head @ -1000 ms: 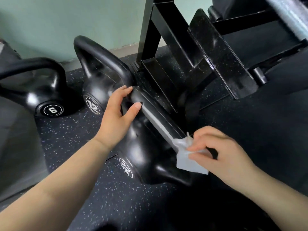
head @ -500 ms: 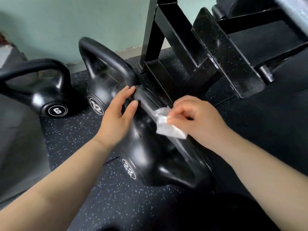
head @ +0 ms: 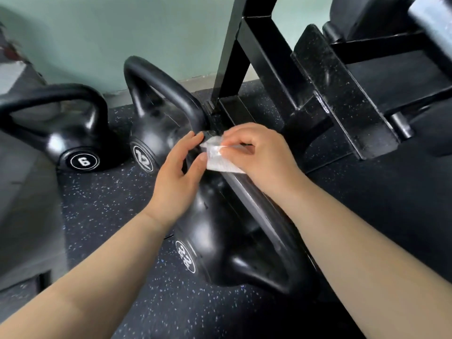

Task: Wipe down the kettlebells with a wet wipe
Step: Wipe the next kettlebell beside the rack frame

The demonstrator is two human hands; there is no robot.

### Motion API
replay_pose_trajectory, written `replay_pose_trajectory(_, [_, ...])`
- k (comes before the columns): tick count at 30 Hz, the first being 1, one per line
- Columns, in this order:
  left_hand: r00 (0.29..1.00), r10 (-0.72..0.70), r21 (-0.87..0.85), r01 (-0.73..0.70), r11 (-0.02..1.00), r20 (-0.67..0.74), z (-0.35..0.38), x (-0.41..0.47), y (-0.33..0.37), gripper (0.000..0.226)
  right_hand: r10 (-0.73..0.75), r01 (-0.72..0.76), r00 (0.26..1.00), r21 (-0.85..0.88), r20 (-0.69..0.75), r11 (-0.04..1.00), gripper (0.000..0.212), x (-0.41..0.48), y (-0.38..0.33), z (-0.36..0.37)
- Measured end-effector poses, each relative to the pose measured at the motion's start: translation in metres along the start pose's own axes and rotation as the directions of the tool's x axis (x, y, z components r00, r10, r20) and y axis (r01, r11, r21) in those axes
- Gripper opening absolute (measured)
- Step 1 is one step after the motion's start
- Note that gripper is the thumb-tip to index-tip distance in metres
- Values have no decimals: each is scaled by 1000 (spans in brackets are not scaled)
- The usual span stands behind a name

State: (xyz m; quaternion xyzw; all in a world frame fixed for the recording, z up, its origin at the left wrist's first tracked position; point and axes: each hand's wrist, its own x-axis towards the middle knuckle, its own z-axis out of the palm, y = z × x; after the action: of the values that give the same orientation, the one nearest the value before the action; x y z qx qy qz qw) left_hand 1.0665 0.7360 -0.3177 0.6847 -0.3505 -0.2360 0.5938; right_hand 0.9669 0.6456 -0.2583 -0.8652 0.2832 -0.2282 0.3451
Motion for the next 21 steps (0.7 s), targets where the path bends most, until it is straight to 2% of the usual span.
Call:
replay_pose_trajectory(4, [1000,16,9,-16,1000,5,-3,2,0,28,-7,13,991,-40,131,999,19,-45,4,-31])
replay_pose_trajectory(7, [999,37,24,-38,999,36,-2,2,-1,29,53,-46,979,-39,195,998,21,-84,3,-51])
replay_pose_trajectory(8, [996,77,60,-79,995,44,-2,1,0,30,115,-117,976,3,184,993,16,-88,2,-58])
replay_pose_trajectory(10, [981,182,117,-188,975,59,-1,1,1,35,296,-317,947,212,129,924,4,-79,10,-67])
replay_pose_trajectory(12, [966,241,101,-249,963,91,0,2,2,35,445,-461,885,387,137,798,13,-55,25,-68])
replay_pose_trajectory(13, [962,249,86,-259,962,112,1,2,2,32,485,-514,854,459,191,725,17,-41,28,-64])
replay_pose_trajectory(14, [959,251,80,-263,961,131,3,2,1,29,490,-541,837,506,244,671,16,-28,29,-55])
replay_pose_trajectory(16, [953,267,78,-280,957,142,4,1,-2,27,455,-543,838,545,300,640,12,-14,26,-35])
replay_pose_trajectory(19, [947,289,85,-302,950,140,2,4,-5,32,404,-512,859,518,315,685,10,-24,20,-28])
replay_pose_trajectory(21, [947,285,81,-299,951,150,0,5,-5,32,400,-541,837,452,373,710,11,-45,23,-44])
